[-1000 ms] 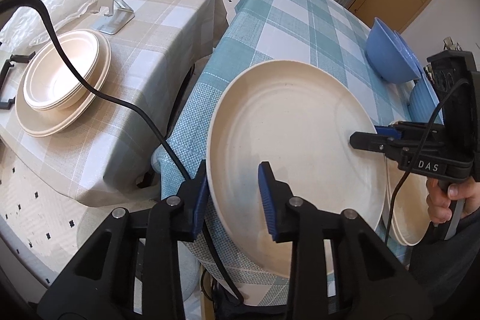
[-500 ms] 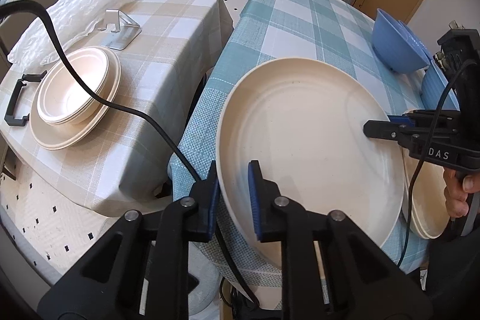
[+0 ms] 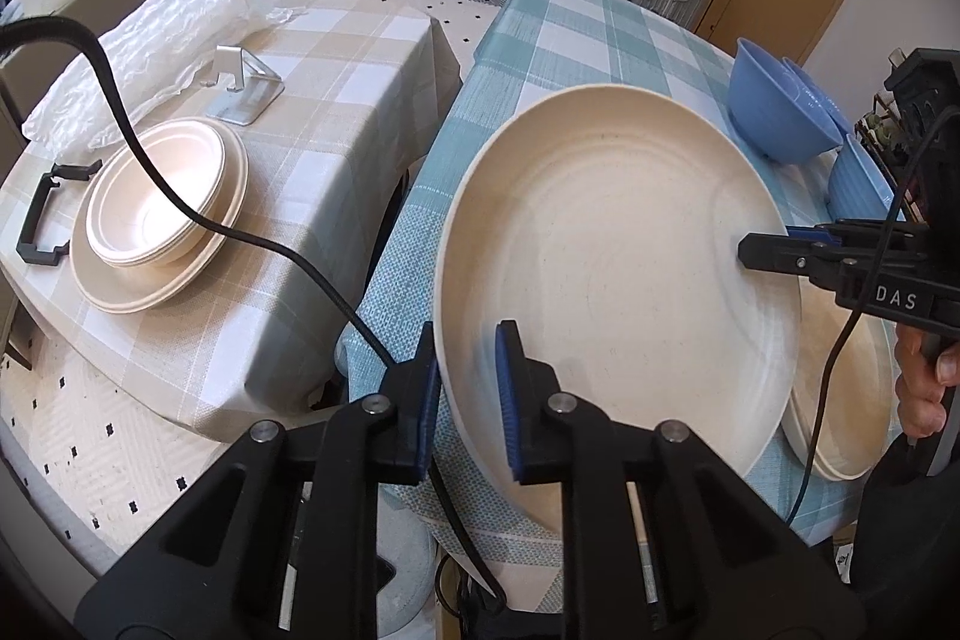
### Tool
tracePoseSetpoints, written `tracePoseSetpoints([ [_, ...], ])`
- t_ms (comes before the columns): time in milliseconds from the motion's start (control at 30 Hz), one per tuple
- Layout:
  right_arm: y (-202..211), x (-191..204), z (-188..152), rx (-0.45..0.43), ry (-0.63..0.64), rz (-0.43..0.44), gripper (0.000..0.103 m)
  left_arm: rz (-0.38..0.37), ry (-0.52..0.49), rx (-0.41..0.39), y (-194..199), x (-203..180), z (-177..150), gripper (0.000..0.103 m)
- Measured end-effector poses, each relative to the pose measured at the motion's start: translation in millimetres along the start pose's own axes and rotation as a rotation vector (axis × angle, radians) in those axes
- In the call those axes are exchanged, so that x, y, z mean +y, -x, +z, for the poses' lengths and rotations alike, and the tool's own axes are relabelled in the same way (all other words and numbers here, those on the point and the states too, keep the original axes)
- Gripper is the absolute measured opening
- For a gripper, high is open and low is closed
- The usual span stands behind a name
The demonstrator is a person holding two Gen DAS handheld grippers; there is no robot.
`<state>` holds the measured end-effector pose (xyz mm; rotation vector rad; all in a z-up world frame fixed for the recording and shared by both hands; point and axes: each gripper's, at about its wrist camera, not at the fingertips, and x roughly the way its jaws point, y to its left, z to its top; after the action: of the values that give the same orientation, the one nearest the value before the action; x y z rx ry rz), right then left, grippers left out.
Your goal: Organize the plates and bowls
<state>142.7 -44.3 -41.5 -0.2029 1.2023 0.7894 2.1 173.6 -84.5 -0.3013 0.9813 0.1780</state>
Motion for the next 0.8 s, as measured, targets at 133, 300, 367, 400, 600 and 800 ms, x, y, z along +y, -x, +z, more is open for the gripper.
tracePoseSetpoints([
  [133,16.3,0.4,-2.3,-0.032,-0.007,0.007,0.017,-0.002,-0.009,-0.022,9.8,-3.5,1.7,0.013],
  [300,32.9,5.2,-2.5,-0.061,-0.012,0.015,0.017,-0.001,-0.014,-0.044,20.2,-4.5,3.8,0.012],
  [367,37.8,6.9,-2.6,-0.069,-0.013,0.024,0.017,-0.002,-0.011,-0.055,25.3,-4.3,6.3,0.012],
  [400,40.0,7.6,-2.7,-0.073,-0.017,0.030,0.017,-0.001,-0.011,-0.059,28.0,-4.6,6.9,0.012],
  [600,55.5,7.6,-4.8,-0.094,-0.035,0.060,0.017,-0.002,-0.019,-0.089,45.9,-10.0,11.2,0.012],
  [800,75.9,4.6,-7.7,-0.127,-0.047,0.050,0.017,-0.019,-0.034,-0.107,58.9,-25.1,16.9,0.012],
])
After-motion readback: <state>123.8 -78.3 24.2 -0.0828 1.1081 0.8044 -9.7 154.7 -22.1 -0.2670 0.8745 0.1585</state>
